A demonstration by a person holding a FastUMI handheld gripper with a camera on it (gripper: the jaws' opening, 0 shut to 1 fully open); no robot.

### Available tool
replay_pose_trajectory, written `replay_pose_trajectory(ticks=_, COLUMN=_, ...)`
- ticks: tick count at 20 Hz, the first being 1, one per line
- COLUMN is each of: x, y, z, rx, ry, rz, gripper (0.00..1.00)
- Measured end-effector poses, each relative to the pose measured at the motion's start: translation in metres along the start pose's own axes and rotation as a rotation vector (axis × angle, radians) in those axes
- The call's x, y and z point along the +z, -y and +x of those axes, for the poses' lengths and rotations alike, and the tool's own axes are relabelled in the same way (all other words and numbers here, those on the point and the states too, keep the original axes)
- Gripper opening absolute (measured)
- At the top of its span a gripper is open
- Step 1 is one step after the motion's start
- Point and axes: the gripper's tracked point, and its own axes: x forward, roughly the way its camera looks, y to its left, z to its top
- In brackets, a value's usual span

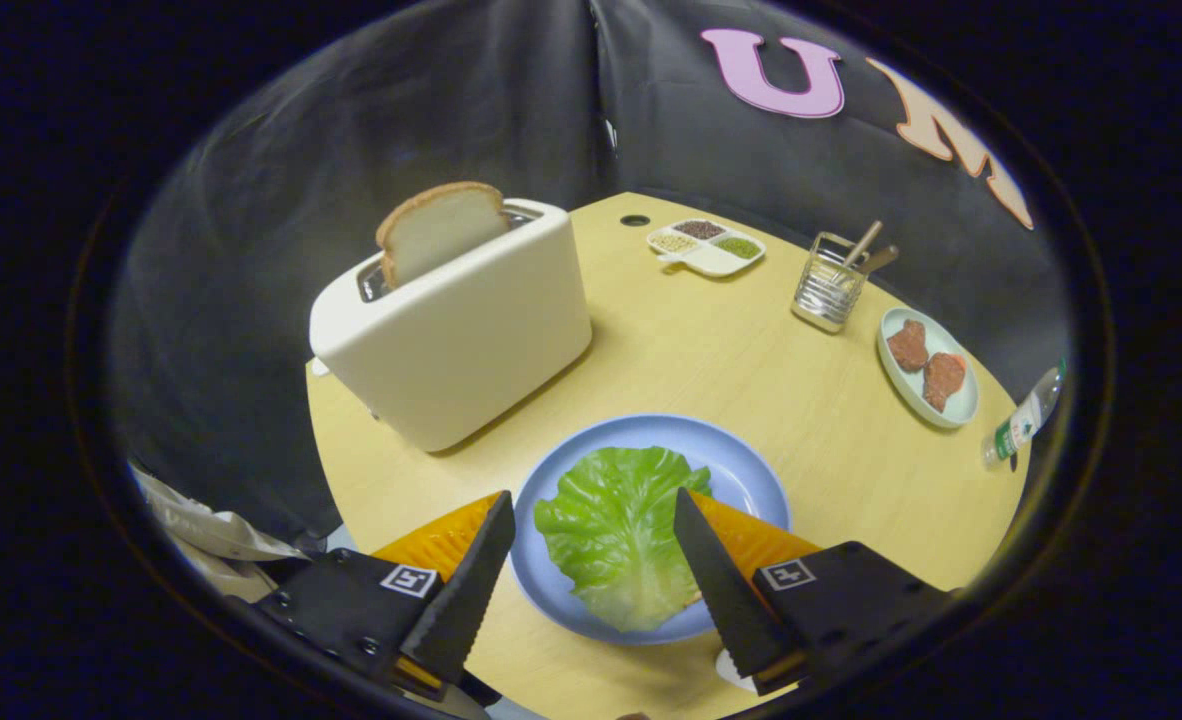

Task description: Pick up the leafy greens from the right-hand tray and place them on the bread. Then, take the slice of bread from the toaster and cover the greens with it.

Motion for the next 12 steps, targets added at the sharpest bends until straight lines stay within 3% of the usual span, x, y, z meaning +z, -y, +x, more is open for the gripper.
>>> replay_pose_trajectory(ticks=12, x=0.098, y=-0.047, z=-0.03, rx=0.017, ry=0.1, rz=0.021, gripper=1.0)
